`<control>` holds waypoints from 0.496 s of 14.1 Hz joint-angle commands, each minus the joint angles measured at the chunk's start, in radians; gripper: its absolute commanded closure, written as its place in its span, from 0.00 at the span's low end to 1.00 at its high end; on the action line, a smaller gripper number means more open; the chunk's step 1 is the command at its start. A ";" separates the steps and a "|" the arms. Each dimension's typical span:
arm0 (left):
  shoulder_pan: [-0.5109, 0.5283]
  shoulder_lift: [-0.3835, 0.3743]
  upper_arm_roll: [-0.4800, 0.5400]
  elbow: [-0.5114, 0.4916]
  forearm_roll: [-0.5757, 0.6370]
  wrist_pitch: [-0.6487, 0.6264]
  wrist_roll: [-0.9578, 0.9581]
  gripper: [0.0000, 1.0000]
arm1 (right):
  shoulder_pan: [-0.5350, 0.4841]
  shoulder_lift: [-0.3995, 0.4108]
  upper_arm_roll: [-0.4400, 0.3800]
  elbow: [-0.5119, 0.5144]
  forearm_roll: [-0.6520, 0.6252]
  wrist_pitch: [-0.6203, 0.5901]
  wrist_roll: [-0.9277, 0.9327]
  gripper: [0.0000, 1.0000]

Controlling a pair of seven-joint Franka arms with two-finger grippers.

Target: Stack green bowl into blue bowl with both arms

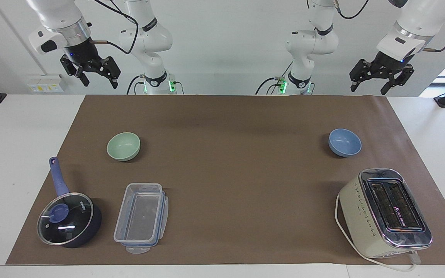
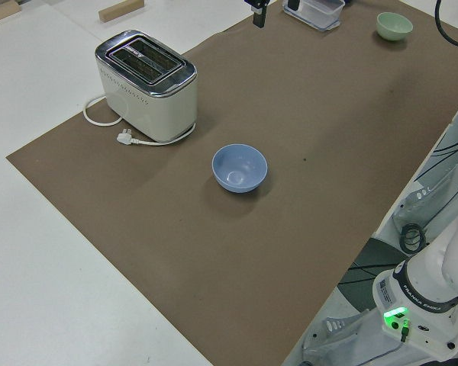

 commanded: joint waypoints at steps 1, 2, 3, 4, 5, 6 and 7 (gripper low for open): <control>-0.008 -0.025 0.004 -0.030 0.015 0.009 -0.011 0.00 | -0.008 -0.011 0.001 -0.003 0.017 -0.006 -0.019 0.00; -0.004 -0.026 0.004 -0.033 0.013 0.009 -0.009 0.00 | -0.008 -0.011 0.001 -0.003 0.017 -0.006 -0.019 0.00; -0.002 -0.028 0.004 -0.039 0.013 0.010 -0.009 0.00 | -0.008 -0.011 0.001 -0.003 0.017 -0.006 -0.019 0.00; -0.001 -0.034 0.006 -0.047 0.013 0.013 -0.006 0.00 | -0.008 -0.011 0.001 -0.003 0.017 -0.006 -0.019 0.00; -0.001 -0.041 0.009 -0.062 0.009 0.016 -0.003 0.00 | -0.008 -0.011 0.001 -0.003 0.017 -0.006 -0.020 0.00; 0.001 -0.052 0.014 -0.082 0.006 0.029 -0.002 0.00 | -0.008 -0.011 0.001 -0.003 0.017 -0.006 -0.019 0.00; 0.015 -0.075 0.015 -0.121 0.006 0.042 0.000 0.00 | -0.008 -0.011 0.001 -0.003 0.017 -0.006 -0.020 0.00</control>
